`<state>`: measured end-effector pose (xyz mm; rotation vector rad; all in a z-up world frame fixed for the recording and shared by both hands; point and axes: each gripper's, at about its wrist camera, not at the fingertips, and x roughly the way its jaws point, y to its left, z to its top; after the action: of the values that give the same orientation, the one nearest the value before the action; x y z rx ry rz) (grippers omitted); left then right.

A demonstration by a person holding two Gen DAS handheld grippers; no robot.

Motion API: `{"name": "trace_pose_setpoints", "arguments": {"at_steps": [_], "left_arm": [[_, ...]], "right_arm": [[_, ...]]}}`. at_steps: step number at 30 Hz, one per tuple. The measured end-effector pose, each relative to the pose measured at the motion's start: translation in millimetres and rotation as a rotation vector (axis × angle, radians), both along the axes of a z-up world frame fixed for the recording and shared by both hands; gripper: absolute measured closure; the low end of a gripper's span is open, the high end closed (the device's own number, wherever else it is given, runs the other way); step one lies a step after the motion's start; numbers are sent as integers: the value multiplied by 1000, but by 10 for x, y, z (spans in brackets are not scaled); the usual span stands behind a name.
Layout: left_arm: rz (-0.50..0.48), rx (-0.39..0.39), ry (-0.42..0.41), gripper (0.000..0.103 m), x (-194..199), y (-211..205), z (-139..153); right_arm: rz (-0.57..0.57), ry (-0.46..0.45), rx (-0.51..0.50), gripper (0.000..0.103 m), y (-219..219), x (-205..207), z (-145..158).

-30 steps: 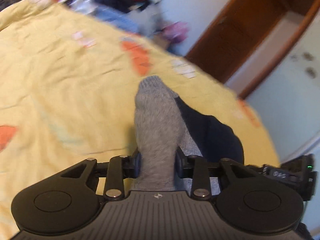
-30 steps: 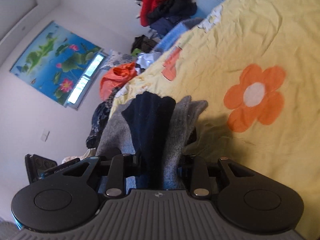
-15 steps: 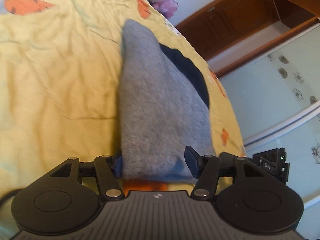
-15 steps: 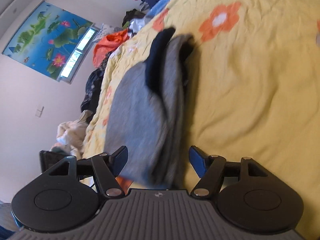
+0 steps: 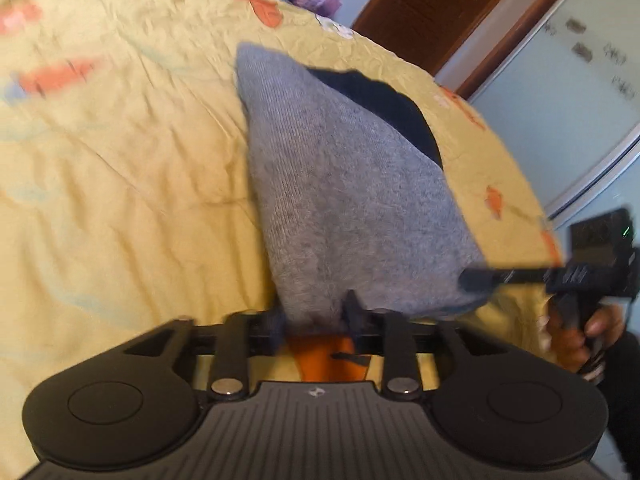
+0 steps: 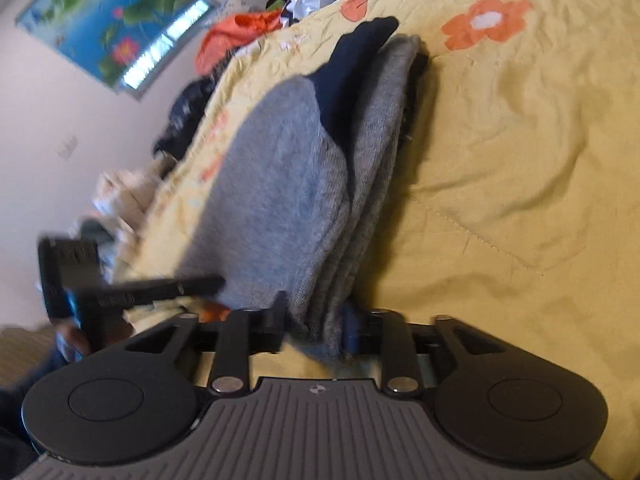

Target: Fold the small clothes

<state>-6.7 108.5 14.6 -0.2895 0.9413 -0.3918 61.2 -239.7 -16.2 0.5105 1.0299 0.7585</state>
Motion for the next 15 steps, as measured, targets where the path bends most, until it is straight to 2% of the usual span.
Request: {"name": "trace_pose_setpoints", "arguments": {"at_steps": [1, 3, 5, 6, 8, 9, 11, 13, 15], "left_arm": [[14, 65, -81, 48, -91, -21, 135], [8, 191, -289, 36, -256, -128, 398], [-25, 273, -428, 34, -289, -322, 553], [-50, 283, -447, 34, -231, -438, 560], [-92, 270, -432, 34, -24, -668, 444], [-98, 276, -410, 34, 98, -775, 344], [-91, 352, -368, 35, 309, -979, 115], [-86, 380, -349, 34, 411, -1057, -50], [-93, 376, -387, 34, 363, -1035, -145]], "right_arm": [[-37, -25, 0, 54, -56, -6, 67], [-139, -111, 5, 53, -208, 46, 279], [-254, -199, -7, 53, -280, 163, 492], [-280, -243, -21, 53, -230, 249, 592], [-250, -285, -28, 39, 9, 489, 716], [-233, -304, -27, 28, 166, 603, 748], [-162, -331, -37, 23, 527, 832, 759], [-111, -348, -130, 22, 856, 1043, 683], [-111, -369, -292, 23, 1107, 1172, 536]]}}
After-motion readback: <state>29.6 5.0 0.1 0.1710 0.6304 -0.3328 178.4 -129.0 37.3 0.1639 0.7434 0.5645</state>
